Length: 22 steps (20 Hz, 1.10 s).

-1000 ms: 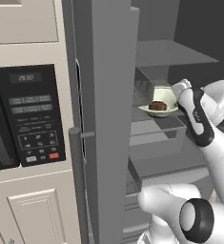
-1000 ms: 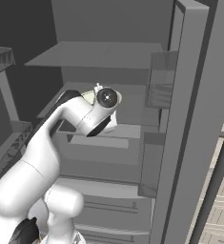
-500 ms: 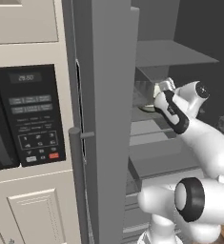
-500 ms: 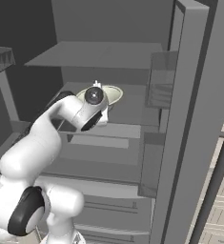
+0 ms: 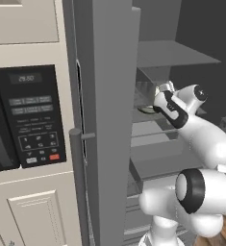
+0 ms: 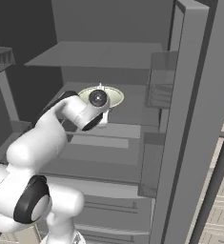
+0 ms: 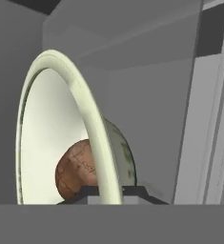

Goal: Move the mug from next to the sink to the open cabinet. Then, move the bowl with the potato to the fridge to clear the area for faucet cleaning.

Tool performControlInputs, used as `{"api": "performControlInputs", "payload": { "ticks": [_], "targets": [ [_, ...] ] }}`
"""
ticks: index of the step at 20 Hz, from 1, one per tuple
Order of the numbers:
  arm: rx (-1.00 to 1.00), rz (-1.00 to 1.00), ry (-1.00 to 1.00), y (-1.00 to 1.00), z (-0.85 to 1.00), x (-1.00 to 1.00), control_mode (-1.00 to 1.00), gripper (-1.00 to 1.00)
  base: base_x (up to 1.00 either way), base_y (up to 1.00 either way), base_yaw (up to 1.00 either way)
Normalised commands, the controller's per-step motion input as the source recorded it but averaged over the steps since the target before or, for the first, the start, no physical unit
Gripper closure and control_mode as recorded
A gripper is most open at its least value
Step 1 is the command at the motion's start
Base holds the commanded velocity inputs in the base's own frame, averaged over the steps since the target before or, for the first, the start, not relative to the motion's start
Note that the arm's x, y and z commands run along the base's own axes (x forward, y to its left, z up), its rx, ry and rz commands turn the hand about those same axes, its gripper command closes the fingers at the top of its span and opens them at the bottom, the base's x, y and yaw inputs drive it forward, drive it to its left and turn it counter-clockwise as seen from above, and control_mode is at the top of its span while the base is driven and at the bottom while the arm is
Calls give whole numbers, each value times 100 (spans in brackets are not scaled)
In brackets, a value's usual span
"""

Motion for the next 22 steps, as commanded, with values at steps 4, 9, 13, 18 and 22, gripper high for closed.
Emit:
{"api": "performControlInputs", "payload": {
  "ticks": [4, 9, 13, 18, 22],
  "targets": [
    [15, 0, 11, 0, -14, 28, -100, 100, 0, 0, 0],
    [6, -3, 7, 0, -24, 47, -100, 100, 0, 0, 0],
    [5, -5, 7, 0, -5, 54, -100, 100, 0, 0, 0],
    [0, -4, 0, 5, -4, 37, -100, -100, 0, 0, 0],
    [0, 0, 0, 1, 0, 2, -100, -100, 0, 0, 0]
  ]
}}
